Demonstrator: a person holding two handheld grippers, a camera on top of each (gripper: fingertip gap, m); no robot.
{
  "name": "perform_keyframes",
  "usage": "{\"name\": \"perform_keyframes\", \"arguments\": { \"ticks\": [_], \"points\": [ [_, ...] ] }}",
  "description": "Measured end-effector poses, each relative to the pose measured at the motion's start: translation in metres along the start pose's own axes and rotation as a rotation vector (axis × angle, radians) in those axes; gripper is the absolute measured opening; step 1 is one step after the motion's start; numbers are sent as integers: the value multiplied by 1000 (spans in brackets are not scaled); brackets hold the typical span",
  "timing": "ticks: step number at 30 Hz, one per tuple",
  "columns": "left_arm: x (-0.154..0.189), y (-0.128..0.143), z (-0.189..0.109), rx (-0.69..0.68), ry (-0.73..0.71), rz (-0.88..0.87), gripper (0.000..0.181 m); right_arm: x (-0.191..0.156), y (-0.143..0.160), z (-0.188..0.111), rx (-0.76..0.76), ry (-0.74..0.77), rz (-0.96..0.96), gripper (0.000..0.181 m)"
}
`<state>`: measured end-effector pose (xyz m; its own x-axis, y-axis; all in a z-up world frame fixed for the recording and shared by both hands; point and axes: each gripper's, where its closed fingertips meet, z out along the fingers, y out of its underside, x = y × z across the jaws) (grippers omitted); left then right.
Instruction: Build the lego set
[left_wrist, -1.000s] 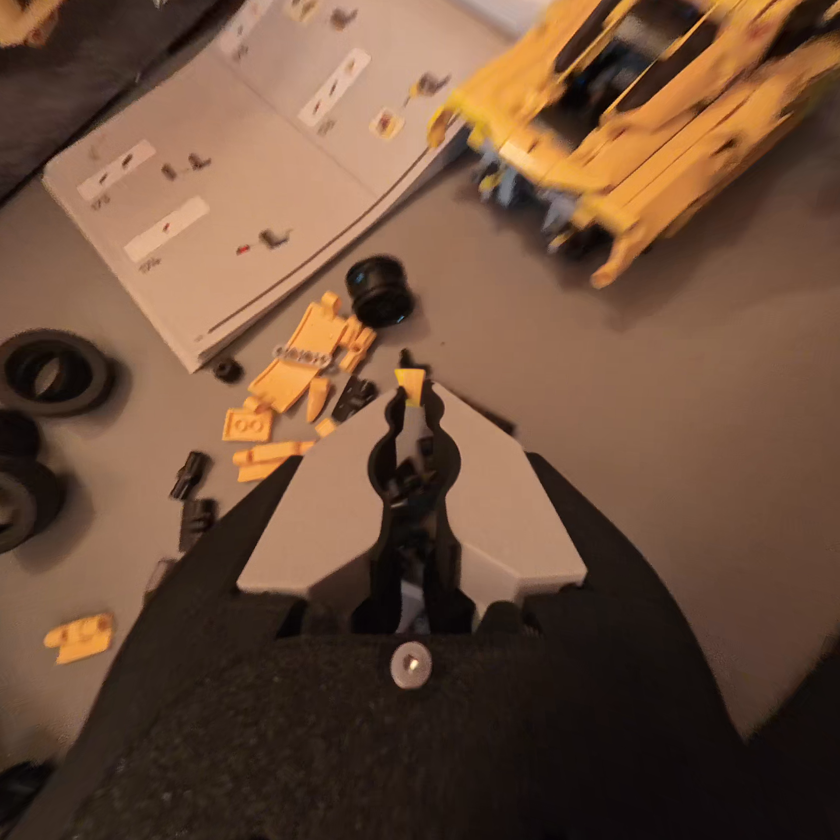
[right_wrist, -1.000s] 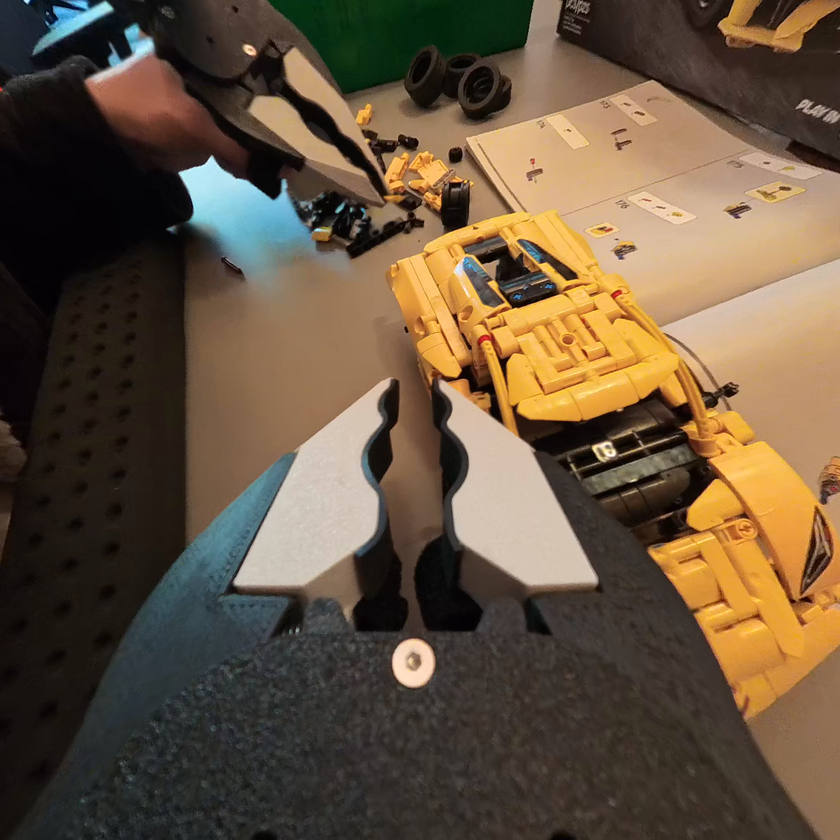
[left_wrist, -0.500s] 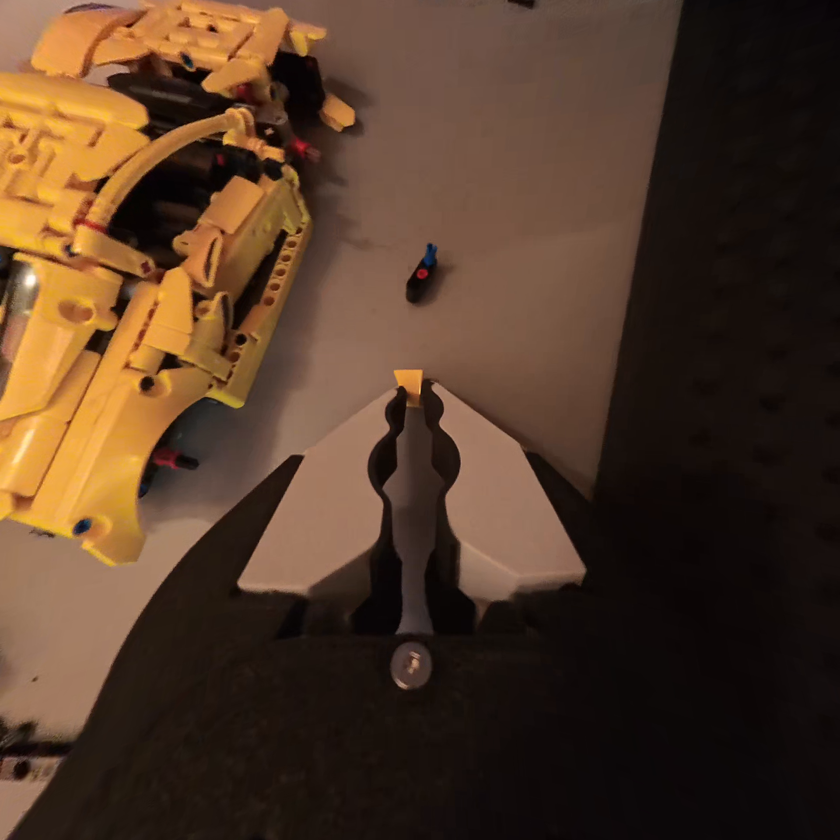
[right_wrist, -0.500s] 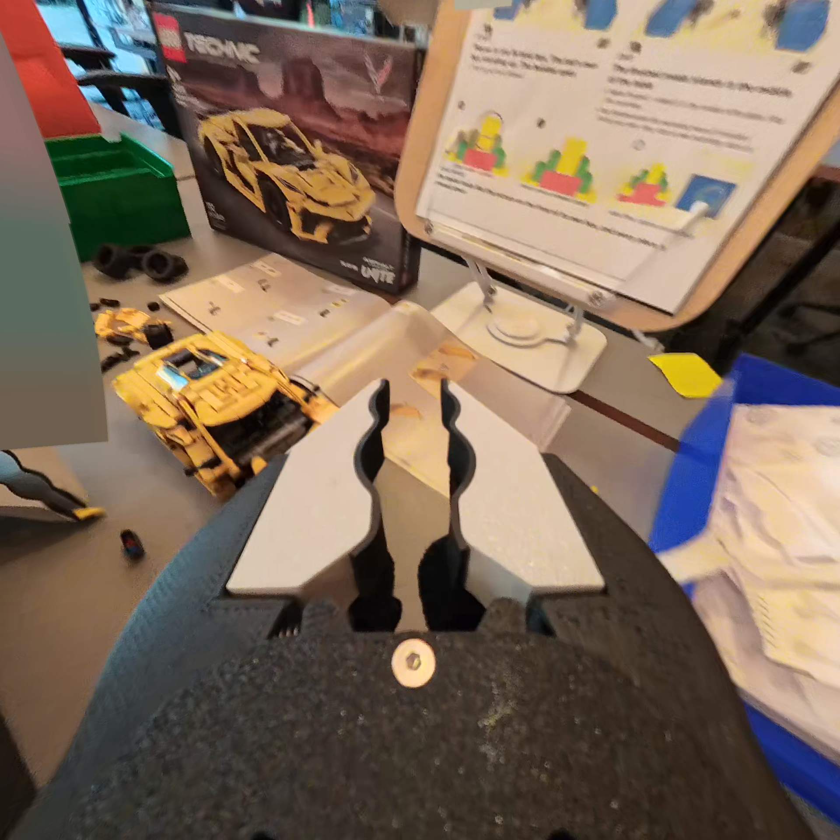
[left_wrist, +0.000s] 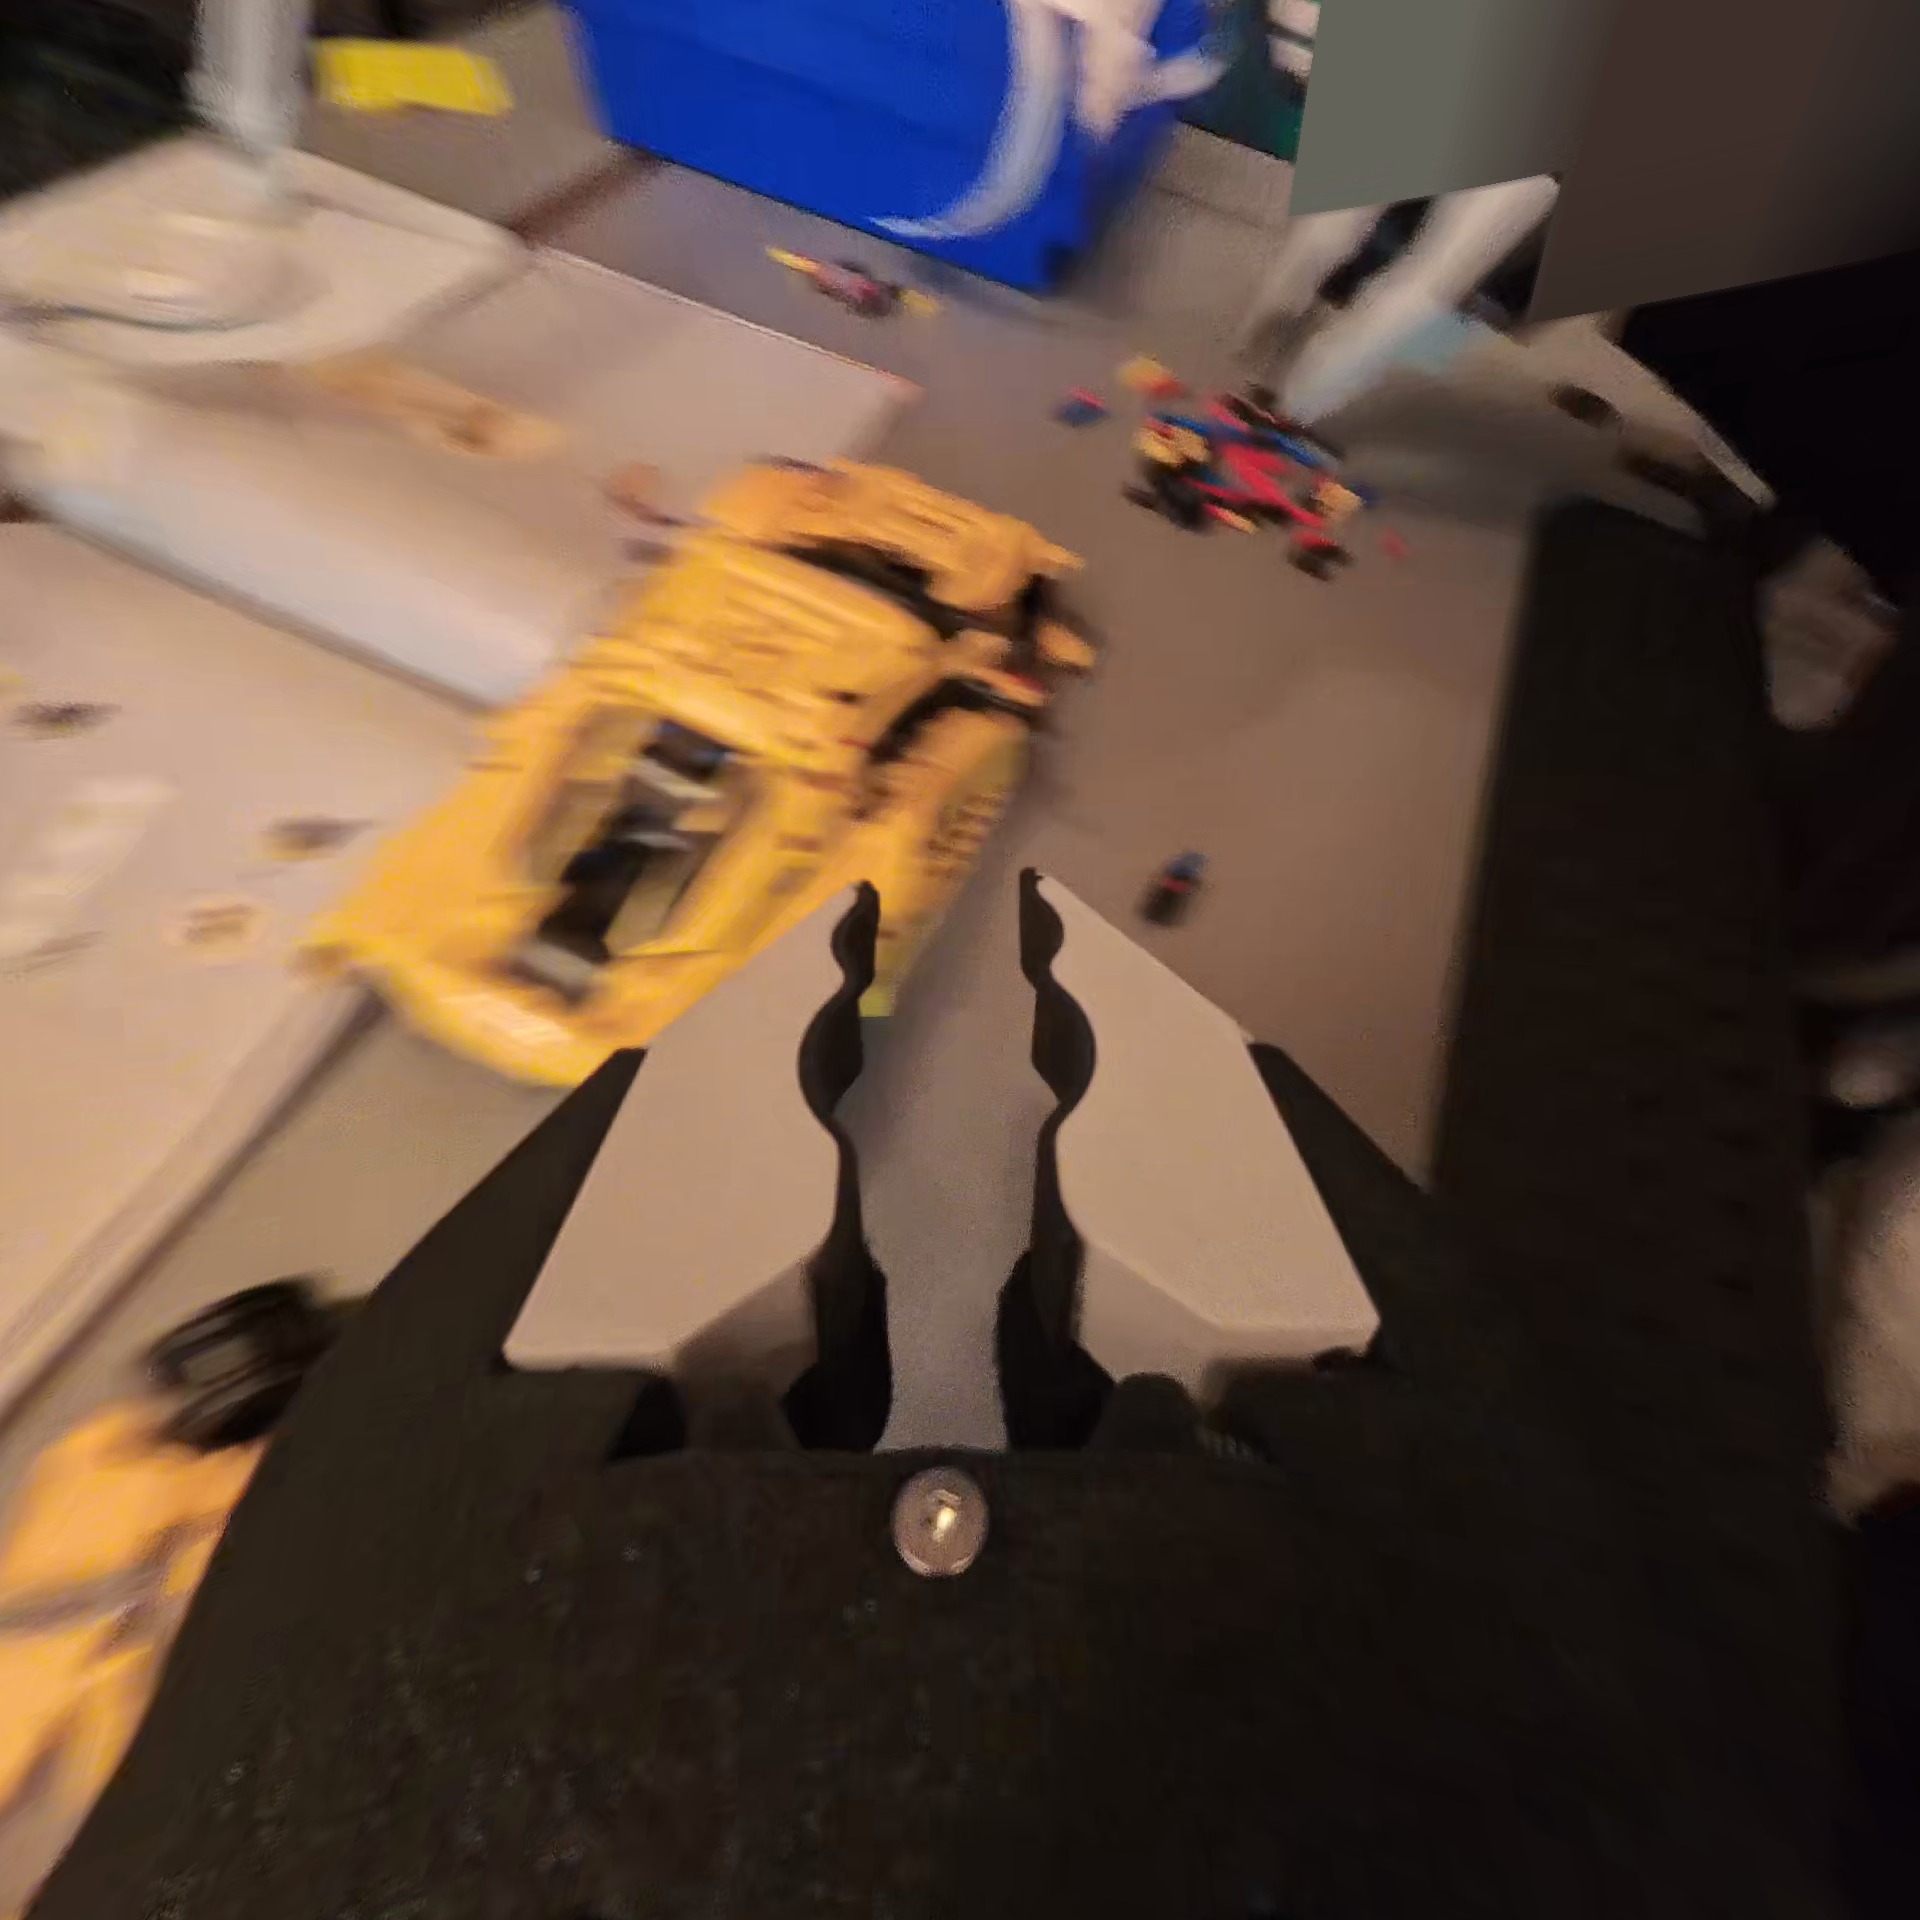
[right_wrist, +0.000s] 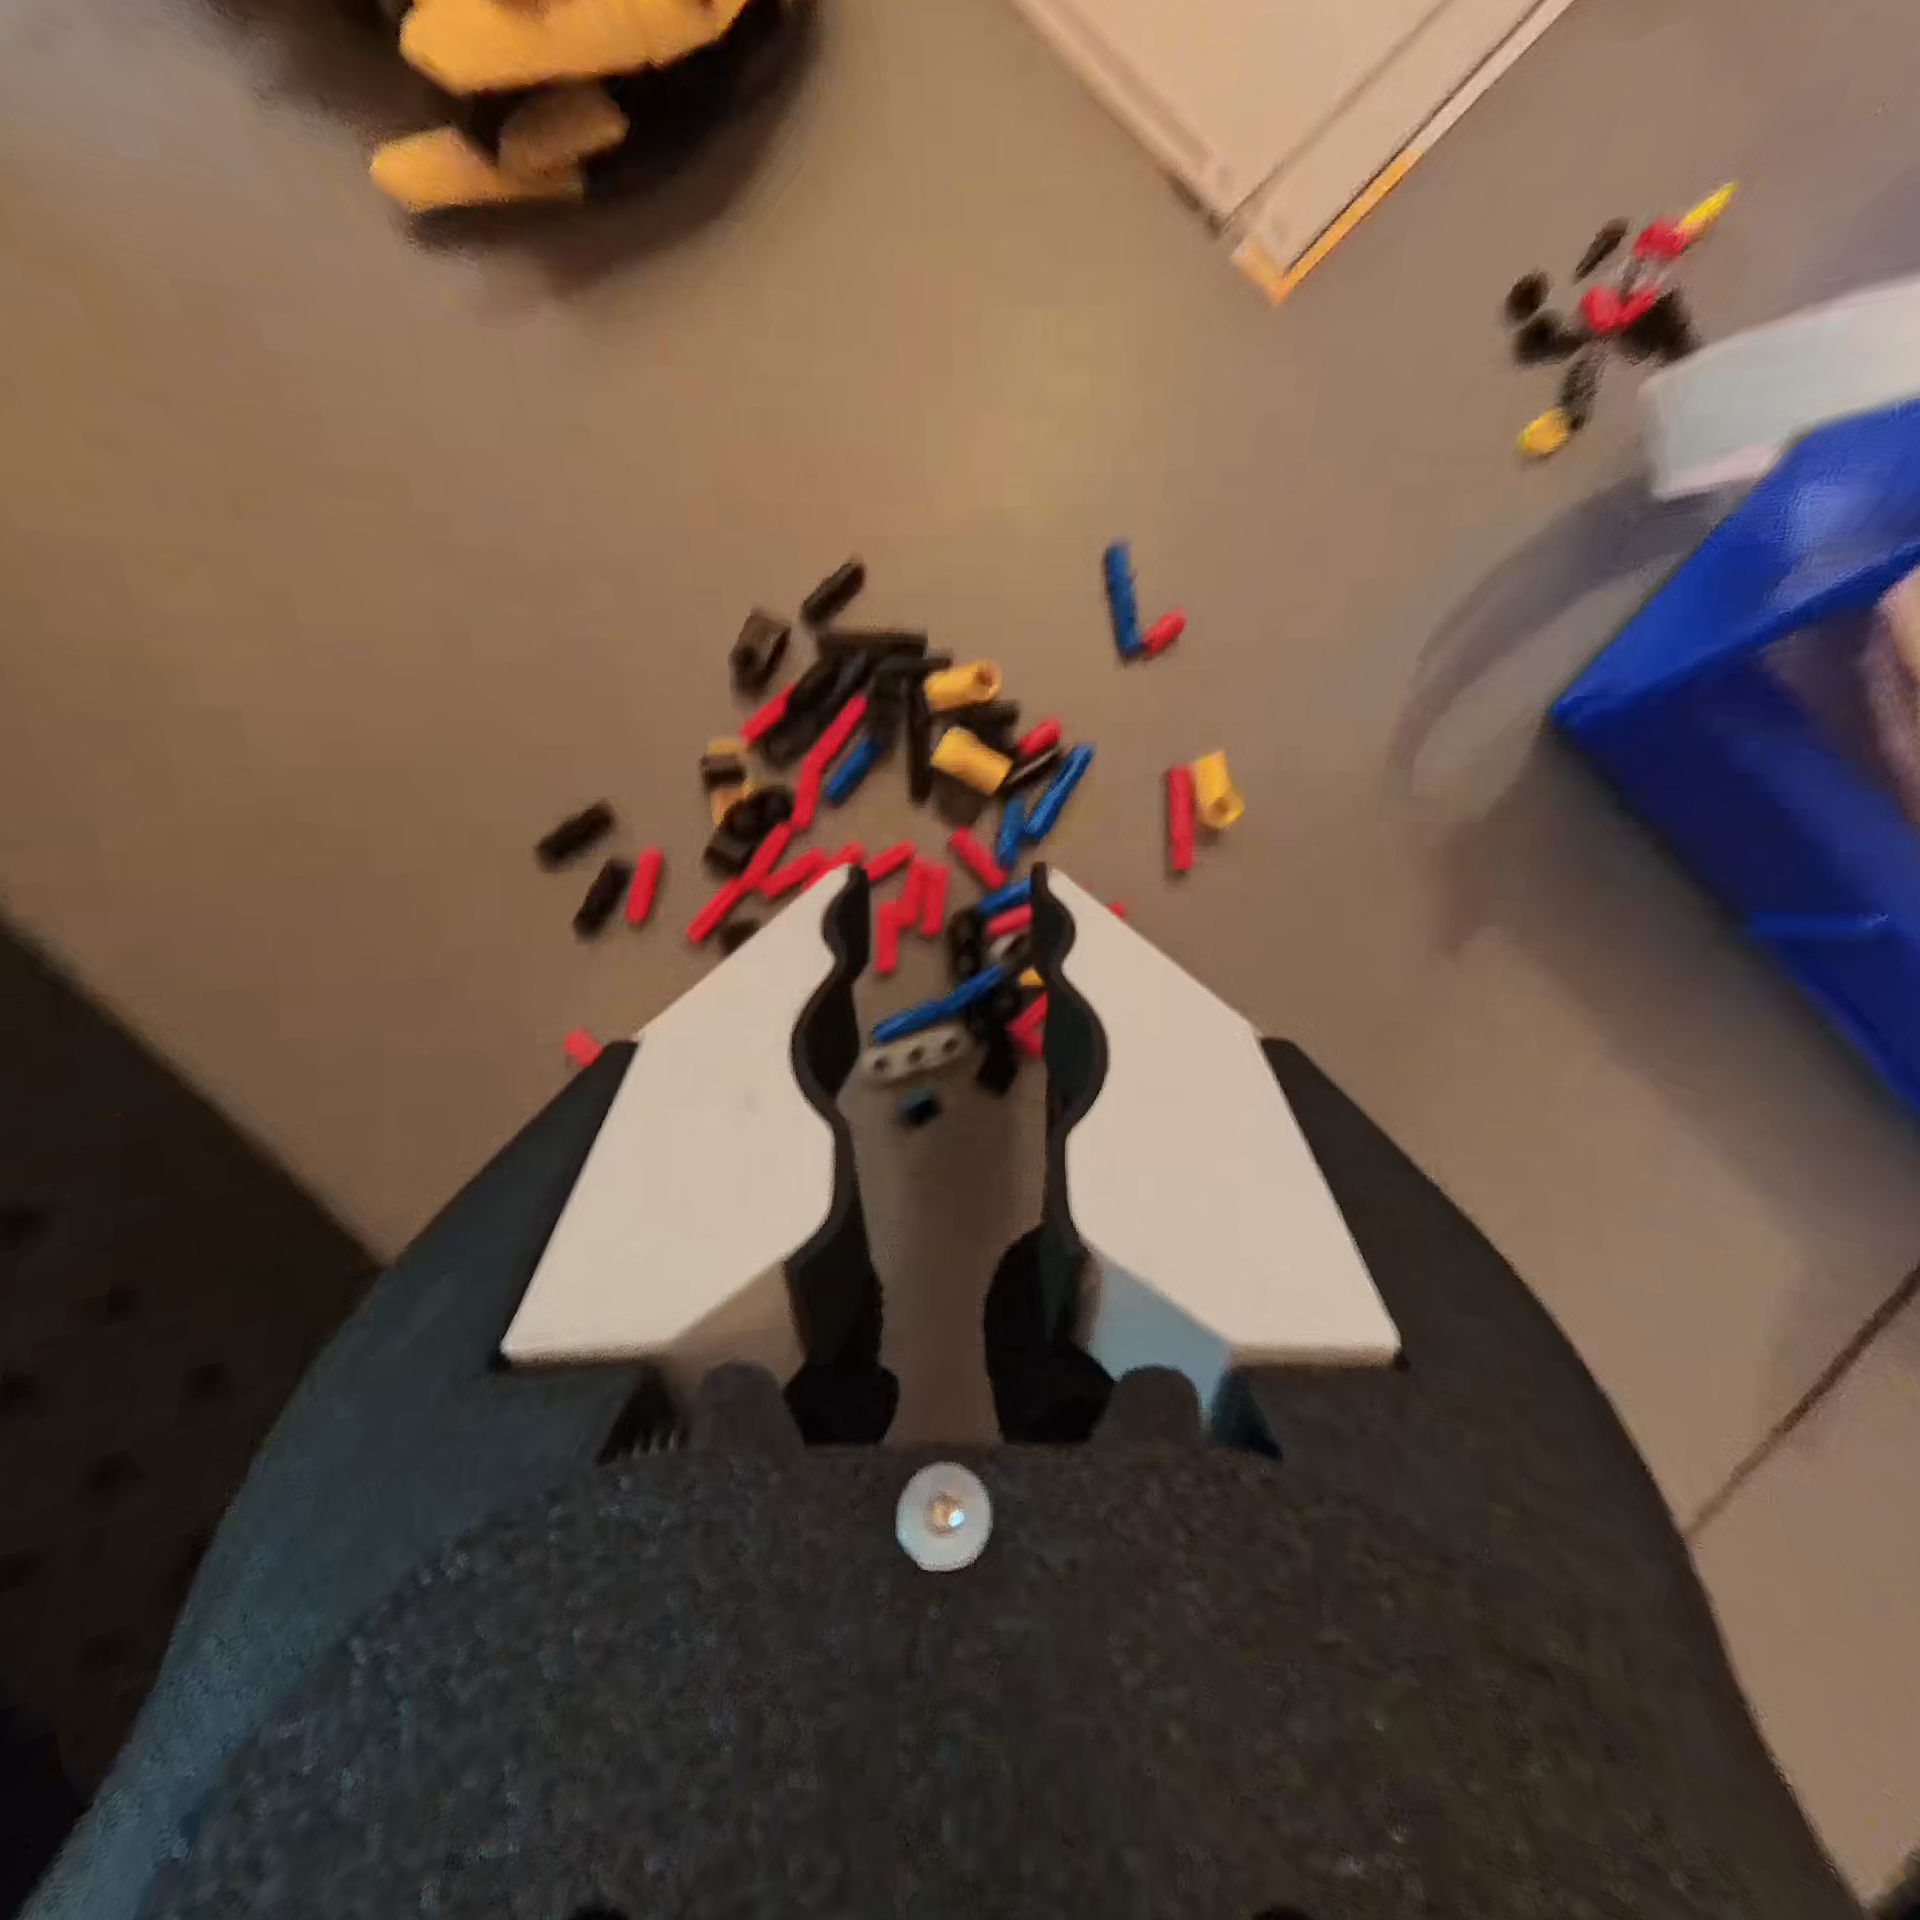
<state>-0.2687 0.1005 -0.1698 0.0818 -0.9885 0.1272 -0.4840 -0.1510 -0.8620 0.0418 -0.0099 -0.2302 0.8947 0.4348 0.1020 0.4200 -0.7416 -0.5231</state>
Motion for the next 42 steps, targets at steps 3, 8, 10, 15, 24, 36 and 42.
{"name": "perform_keyframes", "arguments": {
  "ticks": [3, 8, 10, 15, 24, 36, 42],
  "points": [
    [-85, -21, -31, -24, -224, -61, 27, -14, 20, -3, -15, -42, -4, 29],
    [-210, -46, -52, -110, -501, -108, 27, -16, 25, -9, 38, -18, 21, 30],
    [-239, -52, -42, -129, -496, -179, 27, -7, 32, -13, 41, 10, 38, 28],
    [-273, -59, -10, -178, -483, -242, 27, 12, 49, -13, 45, 4, 122, 18],
    [-268, -54, 16, -278, -510, -117, 27, 13, 51, -6, 54, -26, 114, 13],
    [-263, -58, 14, -293, -510, -105, 27, 24, 45, -8, 93, 25, 102, 10],
    [-261, -55, 9, -303, -510, -103, 27, 16, 54, -8, 60, -24, 103, 11]
  ]
}}
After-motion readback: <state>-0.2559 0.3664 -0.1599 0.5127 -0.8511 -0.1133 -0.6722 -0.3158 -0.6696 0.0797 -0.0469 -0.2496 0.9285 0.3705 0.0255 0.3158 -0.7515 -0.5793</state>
